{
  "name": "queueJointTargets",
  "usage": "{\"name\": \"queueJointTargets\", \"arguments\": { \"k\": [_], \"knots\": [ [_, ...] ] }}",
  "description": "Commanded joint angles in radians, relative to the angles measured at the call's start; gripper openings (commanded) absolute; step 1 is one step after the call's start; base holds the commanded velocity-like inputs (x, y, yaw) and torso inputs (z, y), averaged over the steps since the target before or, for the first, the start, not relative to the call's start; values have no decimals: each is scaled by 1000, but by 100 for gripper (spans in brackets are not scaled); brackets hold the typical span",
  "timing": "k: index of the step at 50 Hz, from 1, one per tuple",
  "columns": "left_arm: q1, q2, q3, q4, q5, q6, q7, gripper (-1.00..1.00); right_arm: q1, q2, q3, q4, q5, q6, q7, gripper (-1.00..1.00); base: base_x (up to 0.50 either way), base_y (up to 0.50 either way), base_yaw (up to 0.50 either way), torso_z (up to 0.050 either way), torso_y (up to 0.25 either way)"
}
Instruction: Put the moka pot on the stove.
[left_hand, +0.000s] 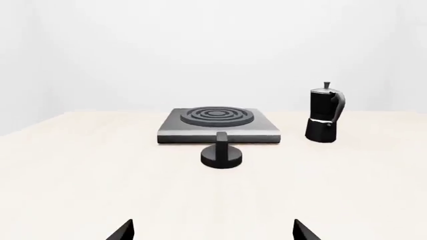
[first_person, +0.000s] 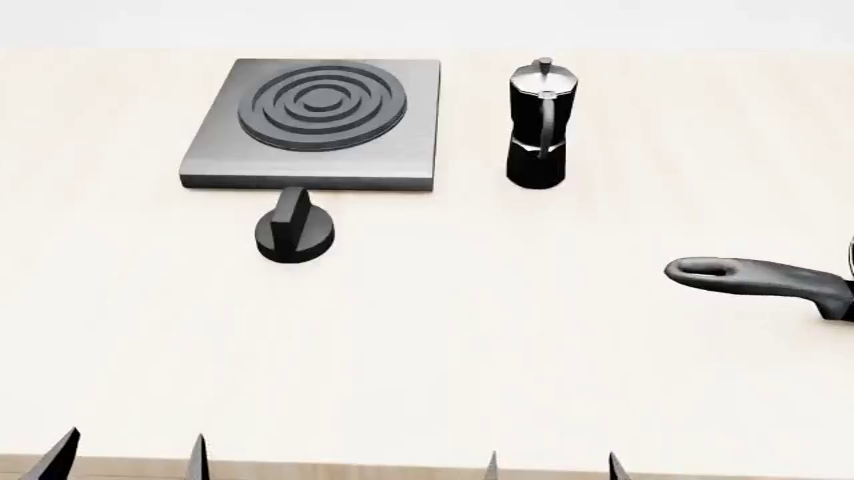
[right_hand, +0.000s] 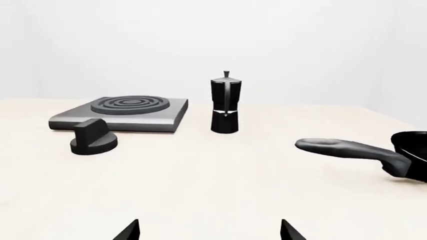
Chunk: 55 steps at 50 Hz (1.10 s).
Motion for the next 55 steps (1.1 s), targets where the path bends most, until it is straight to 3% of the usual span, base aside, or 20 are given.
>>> {"name": "queueJointTargets", "arguments": {
  "k": [1,18,55],
  "knots": [
    [6,-16,23,44,-4,1,-15,100,-25,15,-13,-91,-4,2,16,100,27,0,0,0,0],
    [5,-35,38,35,-21,13,-30,100,-26,24,-36,-146,-17,18,35,100,190,0,0,0,0],
    [7,-67,67,50,-33,19,-66,100,-15,45,-57,-125,-2,13,63,100,346,0,0,0,0]
  ]
}}
